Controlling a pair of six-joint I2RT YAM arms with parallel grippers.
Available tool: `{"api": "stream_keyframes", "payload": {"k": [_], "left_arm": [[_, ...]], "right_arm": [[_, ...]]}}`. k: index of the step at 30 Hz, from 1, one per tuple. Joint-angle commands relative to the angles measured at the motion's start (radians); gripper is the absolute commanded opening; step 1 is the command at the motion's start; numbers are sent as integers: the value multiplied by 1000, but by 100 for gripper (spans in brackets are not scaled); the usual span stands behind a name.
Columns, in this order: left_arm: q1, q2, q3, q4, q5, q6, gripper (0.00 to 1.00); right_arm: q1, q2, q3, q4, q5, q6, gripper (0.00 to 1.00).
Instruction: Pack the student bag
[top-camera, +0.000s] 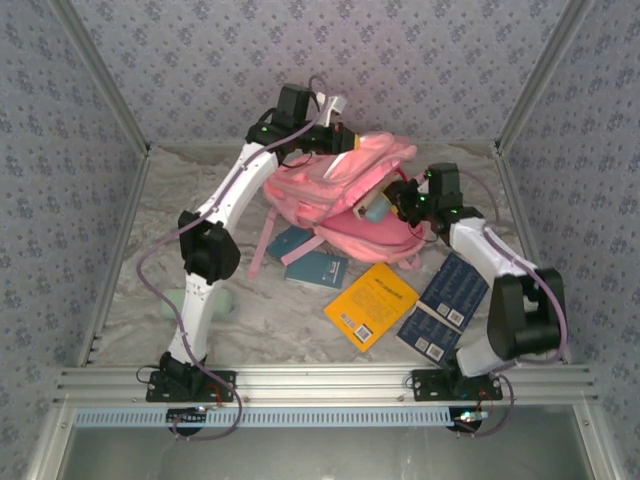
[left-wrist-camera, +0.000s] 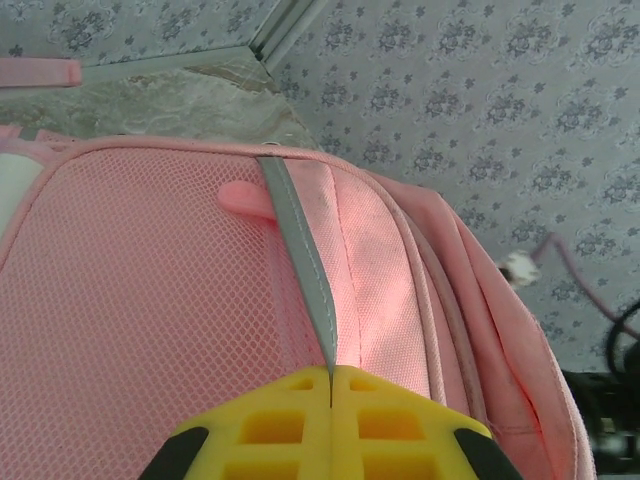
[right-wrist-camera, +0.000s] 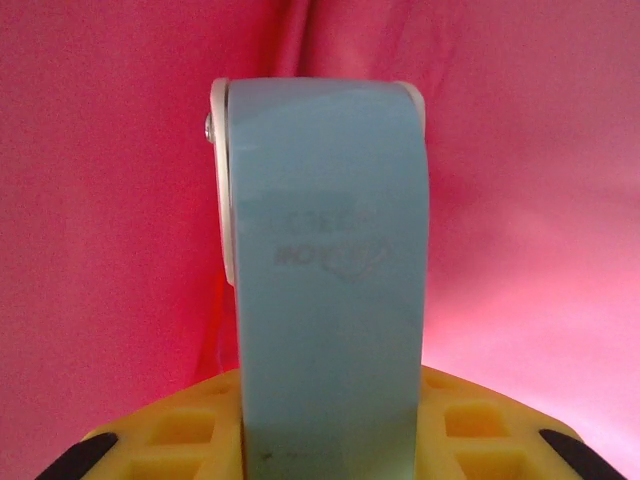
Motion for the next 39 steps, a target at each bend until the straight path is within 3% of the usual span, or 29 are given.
{"api": "stream_keyframes", "payload": {"k": [1,6,8,10,12,17,20,27,35,39], "left_arm": [[21,-109,16,151,89,-28,0],[64,-127,-9,182,89,-60,0],[81,-129,-18,196,83,-75,0],[106,-127,-30,217,82,-96,0],[131,-122,-38,233,74,-111,0],[172,-95,-43,239,55,-130,0],[178,-75,-43,238,49,-136,0],[171,-46,-37,184,-12,-100,0],[101,42,-25,77,-76,-21,0],[52,86,3,-38,-143,36,7]], "right_arm": [[60,126,99,200,65,122,27],[161,424,322,352,195,263,28],[199,547,466,350,183,255,43],[231,632,647,192,186,182,64],[250,634,704,65,251,85,76],[227,497,576,9,317,2,80],[213,394,540,-134,340,-133,80],[200,68,291,-291,454,-324,75],[229,-180,99,-378,428,-458,72],[240,-289,55,-444,449,-464,72]]}}
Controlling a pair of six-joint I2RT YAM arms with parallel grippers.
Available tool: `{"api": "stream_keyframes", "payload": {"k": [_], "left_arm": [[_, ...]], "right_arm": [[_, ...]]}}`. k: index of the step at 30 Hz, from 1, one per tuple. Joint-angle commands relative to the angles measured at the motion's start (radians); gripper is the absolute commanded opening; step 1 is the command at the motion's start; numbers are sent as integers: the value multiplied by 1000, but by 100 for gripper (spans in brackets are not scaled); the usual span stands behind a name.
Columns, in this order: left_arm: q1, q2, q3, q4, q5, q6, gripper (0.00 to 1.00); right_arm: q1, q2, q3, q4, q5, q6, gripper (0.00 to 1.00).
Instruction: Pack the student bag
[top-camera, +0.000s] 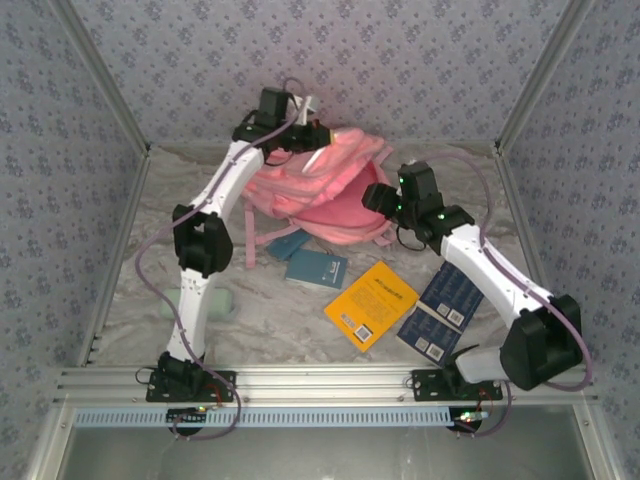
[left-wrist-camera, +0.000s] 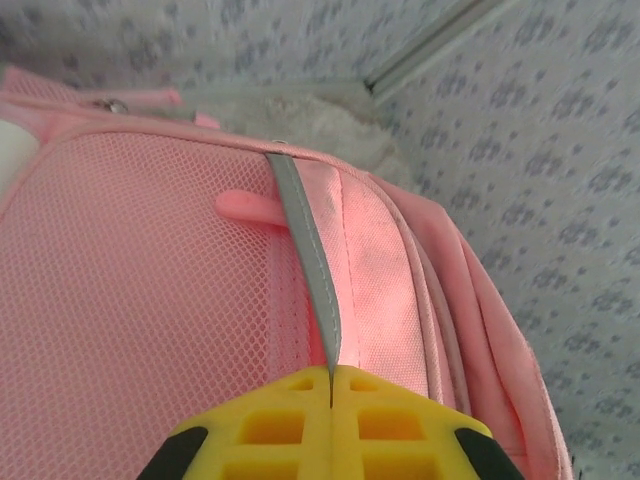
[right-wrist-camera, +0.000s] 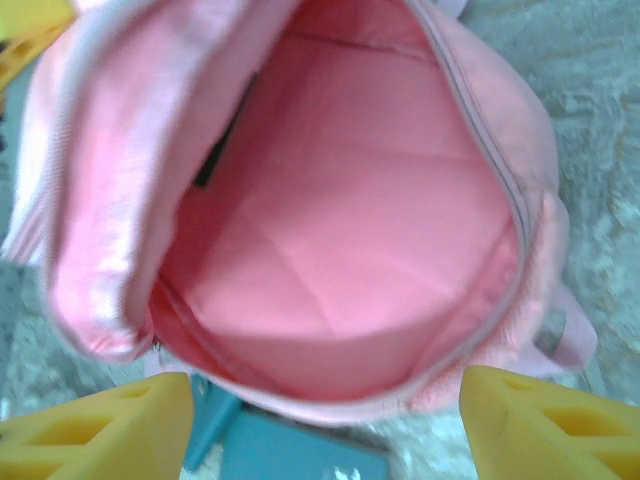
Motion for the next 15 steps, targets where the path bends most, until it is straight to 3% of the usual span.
{"api": "stream_keyframes", "payload": {"k": [1,4,8,12,15], "left_arm": [[-41,27,51,-81,-87,66,9],[-72,14,38,-126,-162,94,20],[-87,-36,37,-211,-216,116,44],[-84,-200,-58,-284,-324,156,48],[-58,-403,-294,-268,-484,166,51]], "right_arm": [[8,-95,-26,-100,42,-51,73],[7,-141,-30,-161,79,-110,74],[12,-184,-17,-209,132,-168,75],[28,-243,-32,-237,138,-179,75],[71,-282,-53,-246,161,-180,75]]}}
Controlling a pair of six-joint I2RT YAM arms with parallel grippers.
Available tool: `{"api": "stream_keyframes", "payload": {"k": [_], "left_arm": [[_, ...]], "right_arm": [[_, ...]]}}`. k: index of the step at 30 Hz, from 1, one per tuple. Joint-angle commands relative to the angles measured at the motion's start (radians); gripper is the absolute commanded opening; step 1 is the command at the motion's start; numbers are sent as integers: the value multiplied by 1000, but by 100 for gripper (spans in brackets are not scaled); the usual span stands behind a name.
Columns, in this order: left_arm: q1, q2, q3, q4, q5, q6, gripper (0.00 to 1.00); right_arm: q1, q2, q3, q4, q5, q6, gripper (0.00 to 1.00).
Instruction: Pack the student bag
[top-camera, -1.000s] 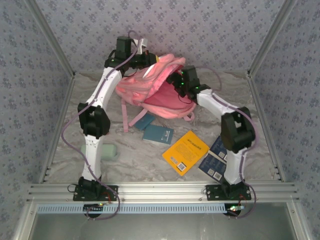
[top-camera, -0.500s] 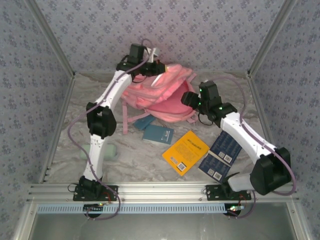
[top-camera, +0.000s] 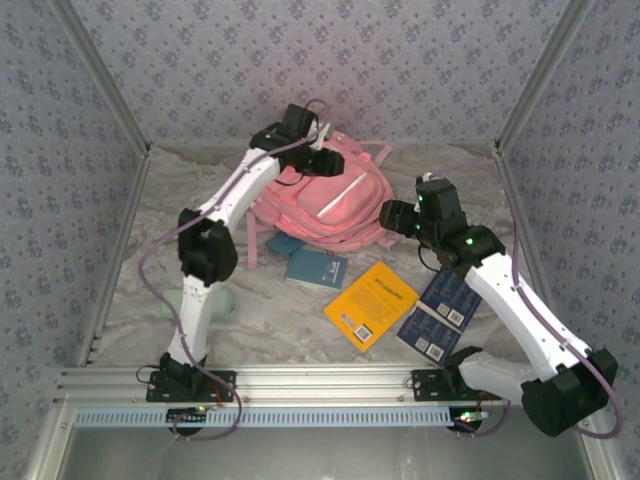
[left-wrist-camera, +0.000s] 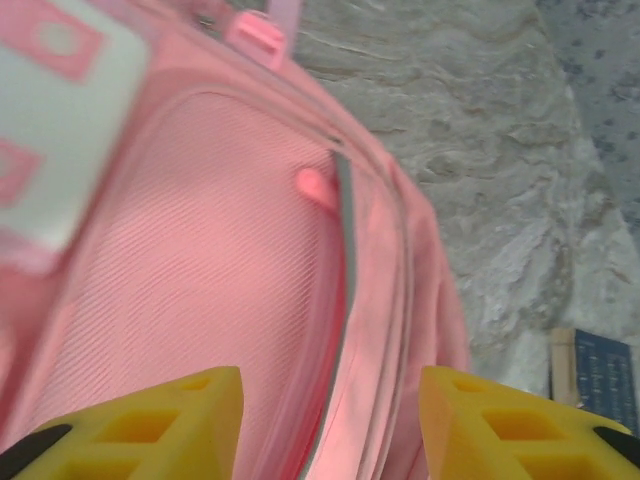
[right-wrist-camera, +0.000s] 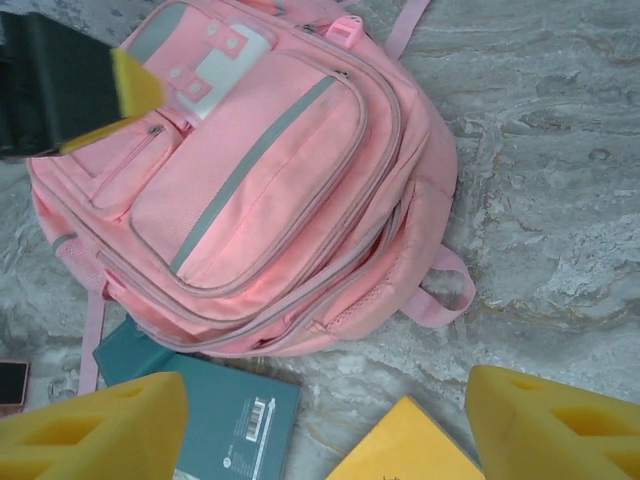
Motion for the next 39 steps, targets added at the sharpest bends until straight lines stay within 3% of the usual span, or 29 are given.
{"api": "stream_keyframes", "payload": {"k": [1,6,9,13,25,28,30,39], "left_arm": [[53,-319,-218,-5,-198,2,54],[269,-649,-736,145,-228,-174,62],[358,-705,-857,52,-305,-182,64],[404,-740,-979,14,-396,-158,71],[515,-733,-1112,40,-480,-144,83],[524,-715,-1132,60,-455,-134,86],[524,-694,-1141,66,-429,-115,98],[525,-680,-1226,166,-343,-84,98]], "right_arm": [[50,-53,-30,-71,56,-32,75],[103,-99,-67,-72,94,-46,75],[113,-117,-87,-62,77,-48,75],[118,-126,-107,-55,43,-46,75],[119,-202,-198,-20,-10,-30,75],[120,-206,-206,-23,-21,-30,76],[120,-207,-210,-23,-29,-34,76],[118,-202,-216,-15,-64,-45,77]]}}
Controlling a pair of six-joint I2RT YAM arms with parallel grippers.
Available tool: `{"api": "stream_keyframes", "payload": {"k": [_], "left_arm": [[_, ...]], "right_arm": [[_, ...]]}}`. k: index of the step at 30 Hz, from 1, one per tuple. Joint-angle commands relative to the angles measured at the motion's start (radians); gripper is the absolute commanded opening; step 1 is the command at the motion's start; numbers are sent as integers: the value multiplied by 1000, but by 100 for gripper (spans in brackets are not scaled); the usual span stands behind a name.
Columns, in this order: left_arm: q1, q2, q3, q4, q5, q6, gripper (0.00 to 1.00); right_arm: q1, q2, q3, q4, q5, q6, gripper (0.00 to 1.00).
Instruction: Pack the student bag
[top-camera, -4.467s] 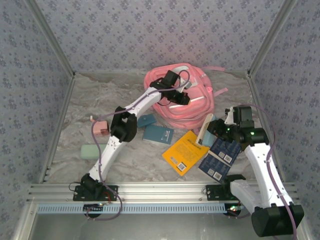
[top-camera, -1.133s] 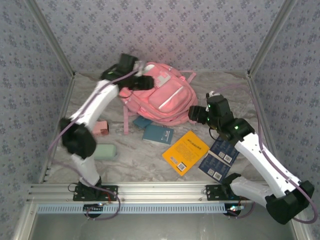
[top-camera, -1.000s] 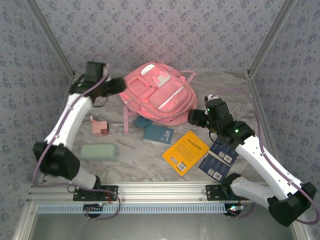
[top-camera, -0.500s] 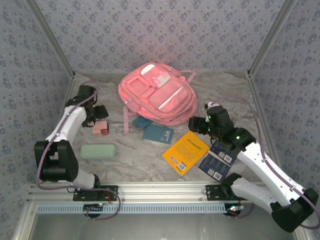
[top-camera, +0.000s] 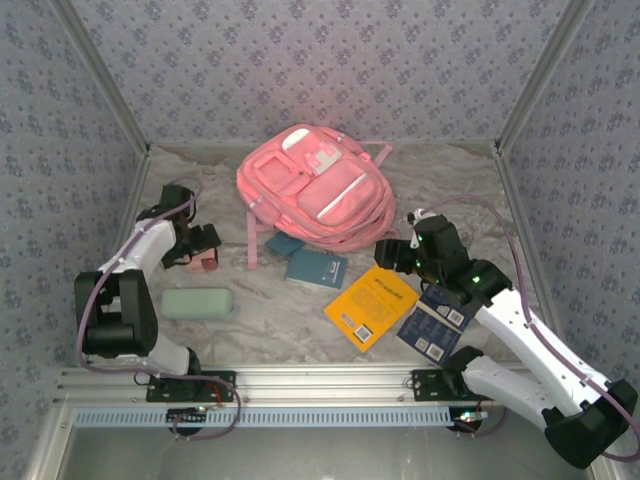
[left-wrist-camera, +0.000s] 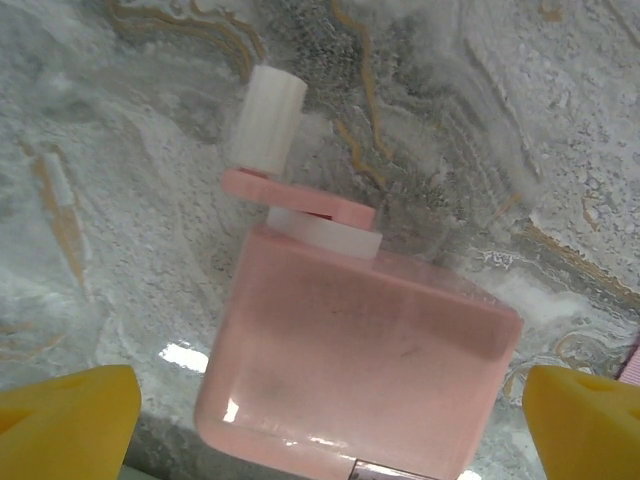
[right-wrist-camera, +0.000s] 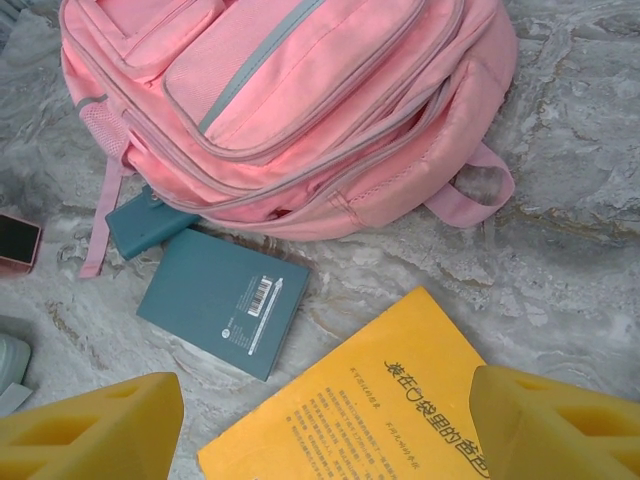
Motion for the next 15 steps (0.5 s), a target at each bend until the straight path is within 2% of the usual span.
{"api": "stream_keyframes", "payload": {"k": [1,9,15], "left_arm": [[6,11,-16,51,64,31,98],[6,41,-40,67,119,49,98],[6,109,-10,32,118,35,97]], "right_arm": [[6,-3,-12,11,-21,-11,78],[3,1,-11,19,-34,-12,79],[2,-4,-14,24,-40,-10,79]]}}
